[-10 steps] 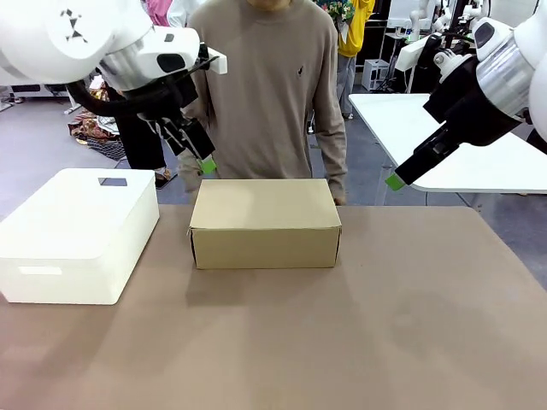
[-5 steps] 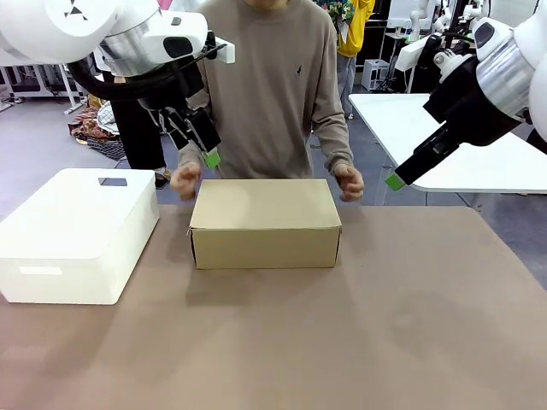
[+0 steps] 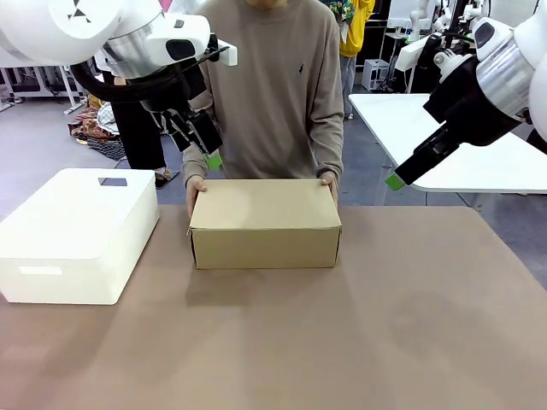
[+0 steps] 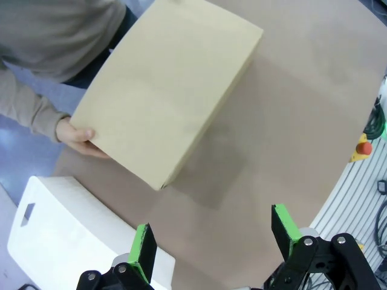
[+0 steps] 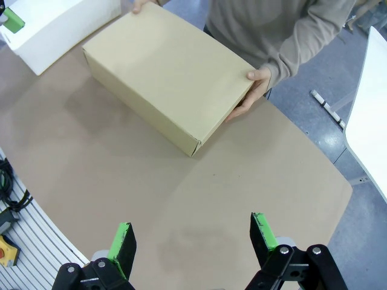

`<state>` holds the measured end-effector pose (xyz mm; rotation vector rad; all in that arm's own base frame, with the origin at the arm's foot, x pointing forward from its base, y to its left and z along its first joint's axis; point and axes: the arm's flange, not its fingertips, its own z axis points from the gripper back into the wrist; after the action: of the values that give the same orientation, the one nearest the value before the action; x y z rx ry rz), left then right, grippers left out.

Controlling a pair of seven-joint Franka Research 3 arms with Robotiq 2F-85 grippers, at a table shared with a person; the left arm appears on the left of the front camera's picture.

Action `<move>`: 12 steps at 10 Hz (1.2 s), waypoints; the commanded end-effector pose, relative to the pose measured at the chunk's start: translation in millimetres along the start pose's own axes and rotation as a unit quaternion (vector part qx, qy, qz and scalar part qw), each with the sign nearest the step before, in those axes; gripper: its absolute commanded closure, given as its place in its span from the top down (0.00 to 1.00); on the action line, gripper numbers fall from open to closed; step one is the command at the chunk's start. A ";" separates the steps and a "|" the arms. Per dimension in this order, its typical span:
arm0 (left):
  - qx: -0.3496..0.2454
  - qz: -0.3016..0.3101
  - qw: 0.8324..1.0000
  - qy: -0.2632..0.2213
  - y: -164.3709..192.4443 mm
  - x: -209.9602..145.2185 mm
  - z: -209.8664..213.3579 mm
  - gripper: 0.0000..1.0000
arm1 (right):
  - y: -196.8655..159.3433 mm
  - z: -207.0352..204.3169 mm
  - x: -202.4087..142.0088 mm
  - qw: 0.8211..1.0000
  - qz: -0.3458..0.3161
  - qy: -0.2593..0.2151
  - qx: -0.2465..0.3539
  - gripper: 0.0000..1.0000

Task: Pack the shoes into the box.
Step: Press down on the lid of the Shoes Box.

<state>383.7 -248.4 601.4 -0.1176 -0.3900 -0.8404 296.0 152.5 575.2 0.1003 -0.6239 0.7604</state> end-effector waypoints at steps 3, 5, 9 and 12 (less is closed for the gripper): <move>-0.001 -0.005 1.000 -0.002 0.5 -0.2 1.6 1.00 | 0.4 0.6 0.5 1.000 0.000 0.001 -0.005 1.00; -0.001 -0.005 1.000 -0.002 0.5 -0.2 1.6 1.00 | 0.4 0.6 0.5 1.000 0.000 0.001 -0.005 1.00; -0.001 -0.005 1.000 -0.002 0.5 -0.2 1.6 1.00 | 0.4 0.6 0.5 1.000 0.000 0.001 -0.005 1.00; -0.001 -0.005 1.000 -0.002 0.5 -0.2 1.6 1.00 | 0.4 0.6 0.5 1.000 0.000 0.001 -0.005 1.00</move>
<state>383.7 -248.4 601.4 -0.1176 -0.3901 -0.8405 296.0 152.5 575.2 0.1003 -0.6239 0.7604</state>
